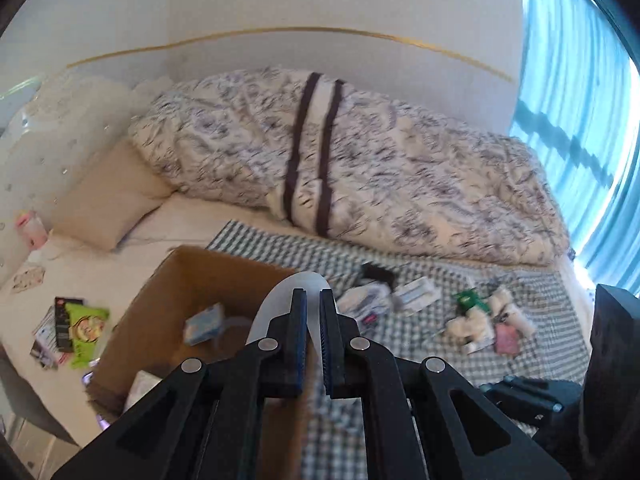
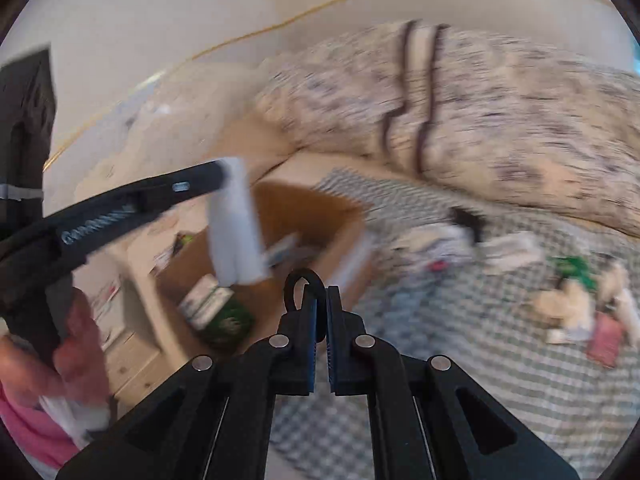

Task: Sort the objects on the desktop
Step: 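Drop the white tube into the box with the left tool while the right tool drops the hair tie in, then grasp the floral tissue pack with the left tool while the right tool grasps the pink rose card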

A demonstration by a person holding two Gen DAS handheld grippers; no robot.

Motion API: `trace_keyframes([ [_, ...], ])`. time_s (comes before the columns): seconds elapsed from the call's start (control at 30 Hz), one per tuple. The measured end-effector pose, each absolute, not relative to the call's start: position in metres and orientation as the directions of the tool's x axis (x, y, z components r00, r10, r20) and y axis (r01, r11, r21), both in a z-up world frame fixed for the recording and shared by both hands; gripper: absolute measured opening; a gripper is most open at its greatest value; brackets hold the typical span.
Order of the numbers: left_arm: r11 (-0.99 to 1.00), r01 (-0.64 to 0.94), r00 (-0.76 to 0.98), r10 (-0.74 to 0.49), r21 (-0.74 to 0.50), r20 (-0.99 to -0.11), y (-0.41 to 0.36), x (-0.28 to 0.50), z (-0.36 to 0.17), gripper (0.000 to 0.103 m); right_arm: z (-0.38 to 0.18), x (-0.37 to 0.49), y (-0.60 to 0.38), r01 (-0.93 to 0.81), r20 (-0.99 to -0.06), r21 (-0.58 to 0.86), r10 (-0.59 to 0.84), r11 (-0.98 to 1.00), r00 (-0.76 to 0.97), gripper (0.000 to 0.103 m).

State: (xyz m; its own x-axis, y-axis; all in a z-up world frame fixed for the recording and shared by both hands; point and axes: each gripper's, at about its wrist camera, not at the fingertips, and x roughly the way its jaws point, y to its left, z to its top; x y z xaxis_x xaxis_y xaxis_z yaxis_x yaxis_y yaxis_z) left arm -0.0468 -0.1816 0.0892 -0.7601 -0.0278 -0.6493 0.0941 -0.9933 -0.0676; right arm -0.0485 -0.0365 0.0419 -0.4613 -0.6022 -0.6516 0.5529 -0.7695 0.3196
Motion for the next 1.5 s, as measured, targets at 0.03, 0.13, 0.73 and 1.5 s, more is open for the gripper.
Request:
trace_keyframes([
  [0.03, -0.992, 0.105, -0.752, -0.031, -0.074, -0.658, -0.191, -0.047, 0.083, 0.006, 0.037, -0.047, -0.055, 0.572, -0.662, 0.319, -0.61, -0.756, -0.436, 0.004],
  [0.13, -0.986, 0.131, -0.732, -0.029, -0.099, -0.681, -0.217, -0.049, 0.065, 0.006, 0.024, -0.046, -0.092, 0.604, -0.686, 0.309, -0.612, -0.734, -0.393, 0.004],
  [0.73, -0.975, 0.219, -0.641, -0.122, -0.028, -0.758, -0.243, -0.089, 0.018, 0.098, 0.012, -0.065, -0.093, 0.58, -0.674, 0.284, -0.589, -0.764, -0.446, 0.084],
  [1.5, -1.0, -0.01, -0.568, -0.013, 0.022, -0.823, -0.046, -0.183, -0.06, 0.098, -0.031, -0.094, 0.232, 0.051, -0.738, 0.282, -0.25, -0.958, -0.627, 0.084],
])
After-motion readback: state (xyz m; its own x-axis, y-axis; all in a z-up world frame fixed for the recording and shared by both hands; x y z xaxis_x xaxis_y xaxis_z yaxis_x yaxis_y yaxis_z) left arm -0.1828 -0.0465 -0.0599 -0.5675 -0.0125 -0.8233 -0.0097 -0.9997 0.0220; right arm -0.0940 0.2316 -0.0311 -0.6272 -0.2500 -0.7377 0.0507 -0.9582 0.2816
